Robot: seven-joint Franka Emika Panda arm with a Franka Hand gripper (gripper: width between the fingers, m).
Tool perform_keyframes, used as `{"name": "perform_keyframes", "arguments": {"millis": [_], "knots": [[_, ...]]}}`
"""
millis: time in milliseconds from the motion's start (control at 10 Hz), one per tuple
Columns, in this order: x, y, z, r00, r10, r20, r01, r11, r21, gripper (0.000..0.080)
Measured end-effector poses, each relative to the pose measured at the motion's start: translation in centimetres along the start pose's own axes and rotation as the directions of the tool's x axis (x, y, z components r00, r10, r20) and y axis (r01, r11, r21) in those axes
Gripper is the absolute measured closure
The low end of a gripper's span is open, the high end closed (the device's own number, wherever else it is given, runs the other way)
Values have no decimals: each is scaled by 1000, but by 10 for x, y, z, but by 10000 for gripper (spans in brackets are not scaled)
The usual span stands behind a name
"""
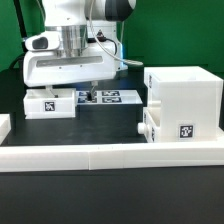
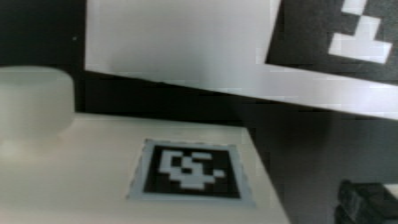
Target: Assemble drawer
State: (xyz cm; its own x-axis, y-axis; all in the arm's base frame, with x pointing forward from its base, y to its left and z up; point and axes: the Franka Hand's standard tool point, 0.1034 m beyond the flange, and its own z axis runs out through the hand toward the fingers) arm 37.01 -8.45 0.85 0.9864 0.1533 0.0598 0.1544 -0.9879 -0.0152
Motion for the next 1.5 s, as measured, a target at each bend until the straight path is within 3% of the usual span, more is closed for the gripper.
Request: {"name": "perform_keyframes", "arguments": {"millis": [600, 800, 900, 1000, 1100, 1500], "knots": [[2, -5, 3, 1000, -13, -6, 13, 1000, -3, 178], [2, -5, 3, 1000, -13, -6, 13, 1000, -3, 560], [2, -5, 3, 1000, -13, -6, 13, 1000, -3, 560], [2, -5, 3, 1000, -13, -6, 13, 1000, -3, 697], [2, -5, 3, 1000, -13, -5, 13, 1000, -3, 757], [2, -5, 3, 1000, -13, -5, 13, 1000, -3, 757]]}}
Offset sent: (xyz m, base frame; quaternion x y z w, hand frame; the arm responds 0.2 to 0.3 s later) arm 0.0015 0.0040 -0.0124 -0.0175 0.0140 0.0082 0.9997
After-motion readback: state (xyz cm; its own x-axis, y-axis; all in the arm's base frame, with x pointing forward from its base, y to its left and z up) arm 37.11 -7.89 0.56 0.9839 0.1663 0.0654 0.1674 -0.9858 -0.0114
